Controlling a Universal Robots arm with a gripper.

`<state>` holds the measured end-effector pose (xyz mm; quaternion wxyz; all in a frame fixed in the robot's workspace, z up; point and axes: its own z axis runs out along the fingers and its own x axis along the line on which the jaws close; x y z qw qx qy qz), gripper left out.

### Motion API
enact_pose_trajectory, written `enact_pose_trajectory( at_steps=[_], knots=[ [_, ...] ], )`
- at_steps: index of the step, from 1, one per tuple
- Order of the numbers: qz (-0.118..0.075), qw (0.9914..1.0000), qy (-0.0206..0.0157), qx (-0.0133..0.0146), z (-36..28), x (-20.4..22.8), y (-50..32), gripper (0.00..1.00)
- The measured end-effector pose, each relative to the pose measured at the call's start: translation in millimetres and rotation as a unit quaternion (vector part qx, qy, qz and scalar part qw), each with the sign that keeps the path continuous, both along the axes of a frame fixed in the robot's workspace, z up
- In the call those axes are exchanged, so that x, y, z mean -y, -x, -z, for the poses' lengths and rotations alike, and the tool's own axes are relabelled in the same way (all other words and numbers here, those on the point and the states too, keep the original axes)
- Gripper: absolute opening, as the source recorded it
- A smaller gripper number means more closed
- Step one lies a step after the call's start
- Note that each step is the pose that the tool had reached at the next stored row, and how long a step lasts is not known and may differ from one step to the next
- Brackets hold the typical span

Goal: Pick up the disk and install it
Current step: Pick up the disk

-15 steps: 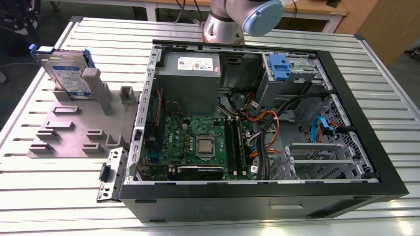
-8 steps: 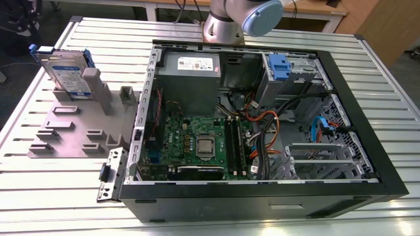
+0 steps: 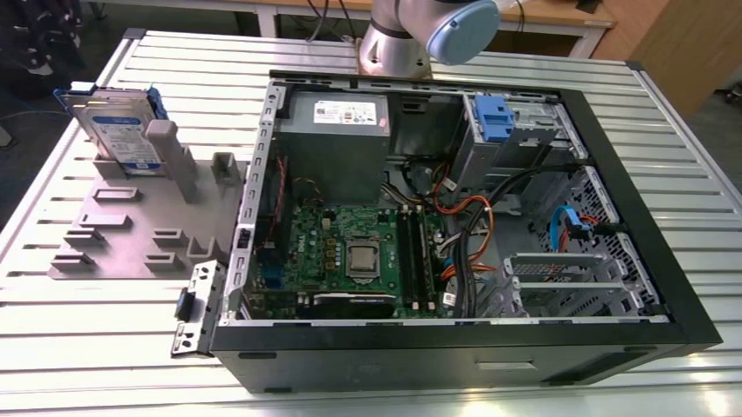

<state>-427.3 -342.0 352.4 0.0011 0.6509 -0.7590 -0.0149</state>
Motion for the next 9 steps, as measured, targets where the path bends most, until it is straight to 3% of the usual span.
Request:
enact_pose_trajectory(
  at_steps=[5, 9],
  knots=[
    [-0.038, 0.99929, -0.0015, 0.0002, 5.8, -0.1, 0.1, 0.47],
    [-0.043, 0.99905, -0.0020, 0.0018, 11.9, -0.6, 4.5, 0.47]
  ],
)
